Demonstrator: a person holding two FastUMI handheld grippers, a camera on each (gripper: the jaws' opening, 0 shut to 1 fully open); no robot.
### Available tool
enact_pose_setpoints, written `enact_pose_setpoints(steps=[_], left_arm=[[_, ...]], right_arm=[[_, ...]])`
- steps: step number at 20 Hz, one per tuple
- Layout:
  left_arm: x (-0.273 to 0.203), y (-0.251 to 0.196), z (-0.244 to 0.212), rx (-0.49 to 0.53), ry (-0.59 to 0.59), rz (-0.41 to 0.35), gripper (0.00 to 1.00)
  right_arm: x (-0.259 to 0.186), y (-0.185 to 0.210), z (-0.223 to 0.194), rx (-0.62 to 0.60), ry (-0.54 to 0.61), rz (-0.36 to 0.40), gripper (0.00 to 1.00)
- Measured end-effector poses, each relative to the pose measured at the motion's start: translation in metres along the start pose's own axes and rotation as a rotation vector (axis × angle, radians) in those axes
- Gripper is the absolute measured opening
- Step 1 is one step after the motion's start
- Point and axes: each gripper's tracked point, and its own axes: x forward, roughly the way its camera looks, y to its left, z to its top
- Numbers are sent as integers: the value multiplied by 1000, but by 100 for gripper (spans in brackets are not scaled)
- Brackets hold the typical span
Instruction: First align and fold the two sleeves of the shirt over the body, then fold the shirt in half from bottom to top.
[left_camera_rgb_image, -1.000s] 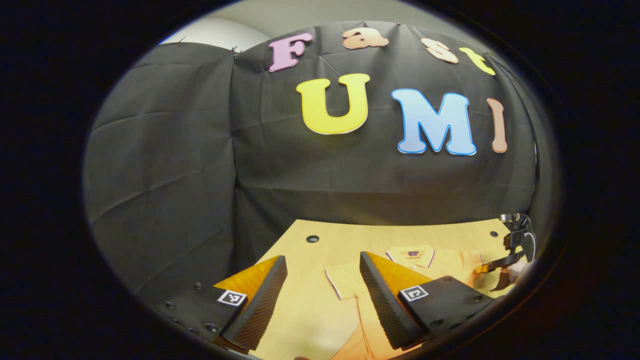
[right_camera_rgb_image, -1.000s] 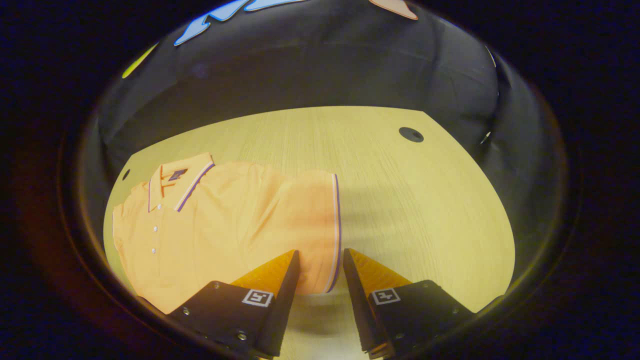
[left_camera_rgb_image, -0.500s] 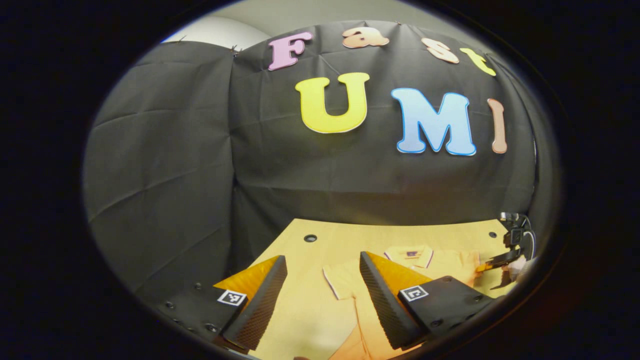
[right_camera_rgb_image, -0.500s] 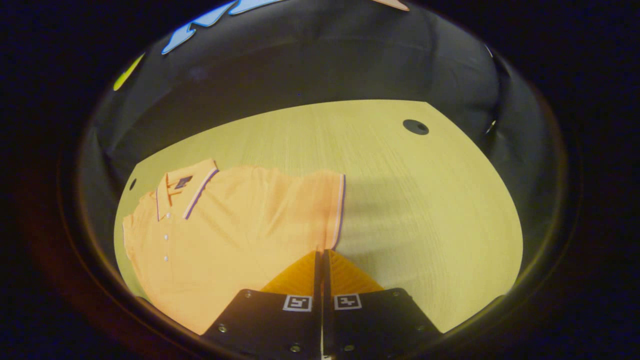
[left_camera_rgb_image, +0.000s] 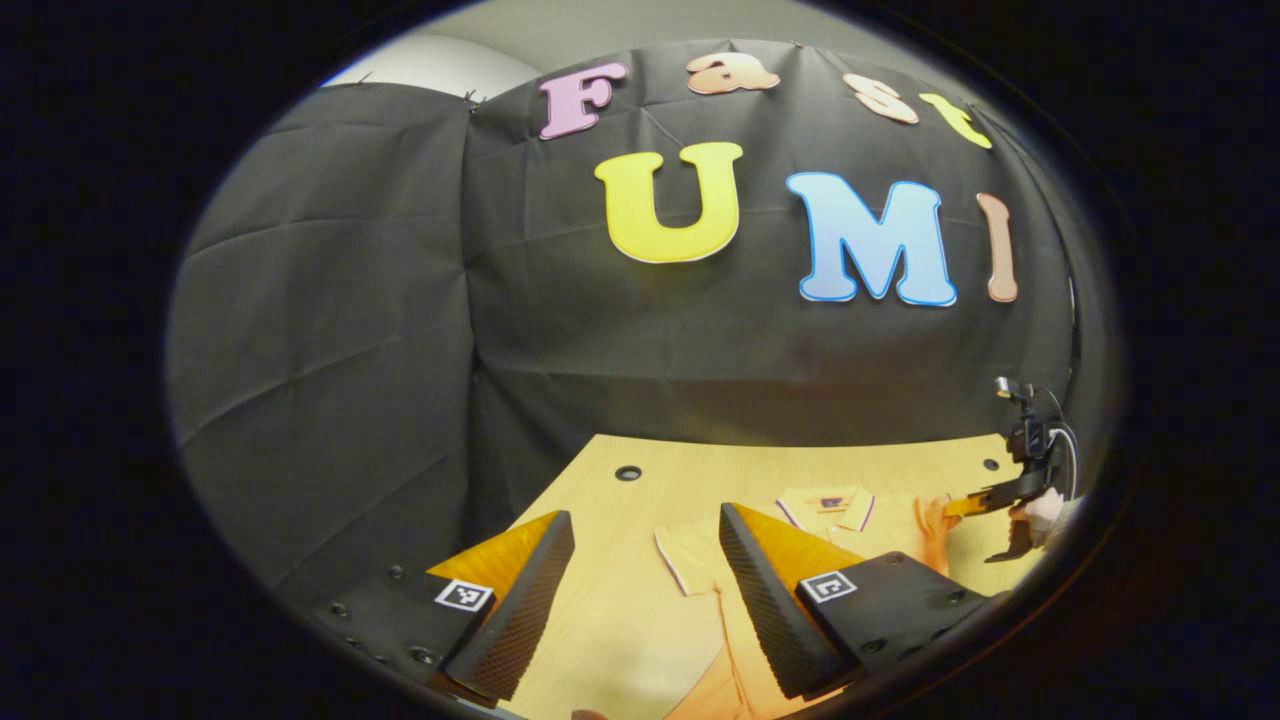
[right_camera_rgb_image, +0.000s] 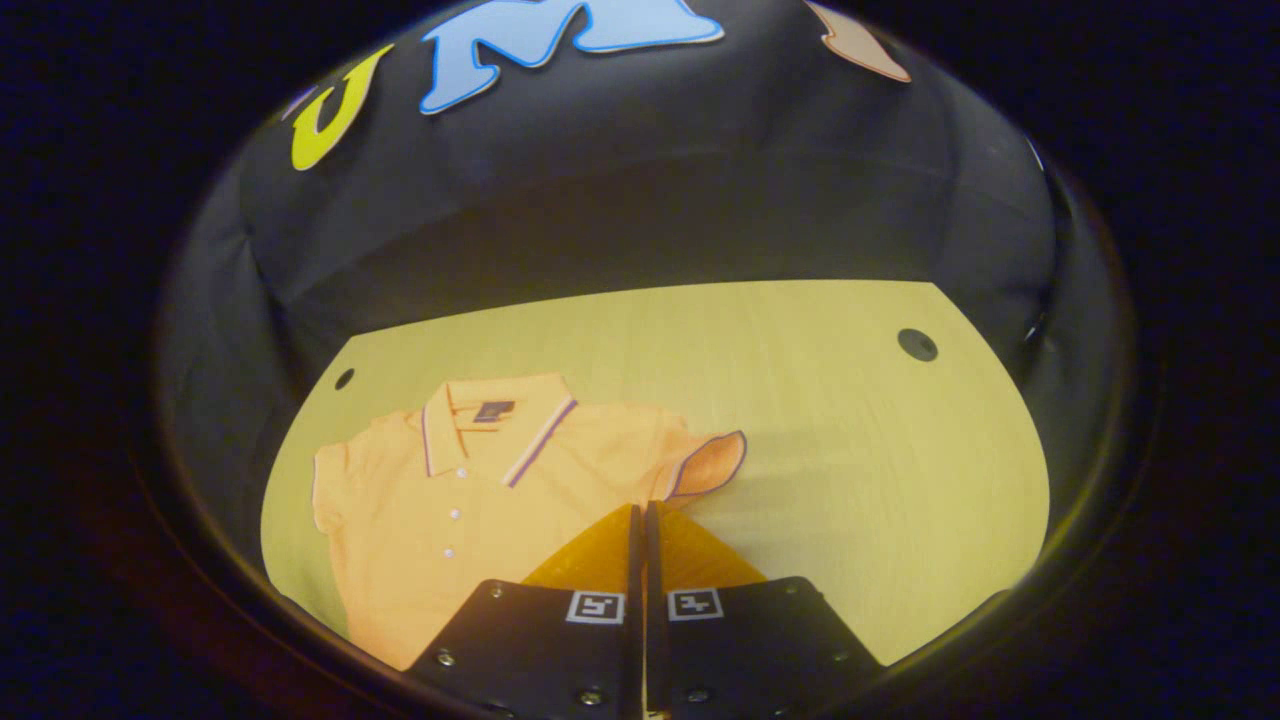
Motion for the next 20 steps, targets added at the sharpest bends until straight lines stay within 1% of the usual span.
enact_pose_setpoints(steps=[2, 3, 4, 6, 9, 10, 11, 12, 13, 14, 16, 19, 20], left_arm=[[0, 0, 0, 10, 3, -3, 100], [1, 1, 0, 15, 5, -1, 96], [1, 1, 0, 17, 6, 2, 100], [1, 2, -1, 17, 9, 7, 100], [1, 2, -2, 19, 12, 14, 100], [0, 2, -3, 17, 14, 14, 96], [1, 1, -2, 15, 16, 11, 96], [1, 1, -3, 13, 19, 6, 100], [2, 0, -3, 13, 21, 1, 100], [2, -1, -4, 12, 22, -6, 100], [8, -4, -9, 3, 27, -25, 100], [42, -17, -25, -14, 48, -65, 100], [59, -22, -29, -14, 61, -79, 96]], right_arm=[[0, 26, 0, -40, 8, 47, 2], [2, 40, -4, -68, 17, 69, 2], [4, 49, -6, -87, 25, 83, 1], [10, 67, -15, -114, 49, 108, 1], [14, 78, -22, -131, 65, 118, 1], [15, 79, -25, -139, 68, 114, 1], [15, 79, -26, -149, 69, 106, 7], [13, 78, -26, -156, 67, 103, 9], [12, 79, -24, -162, 64, 101, 15], [9, 79, -23, -165, 56, 105, 30], [3, 77, -19, -169, 46, 99, 42], [-14, 76, -11, -179, 19, 99, 44], [-22, 77, -9, -188, 5, 101, 44]])
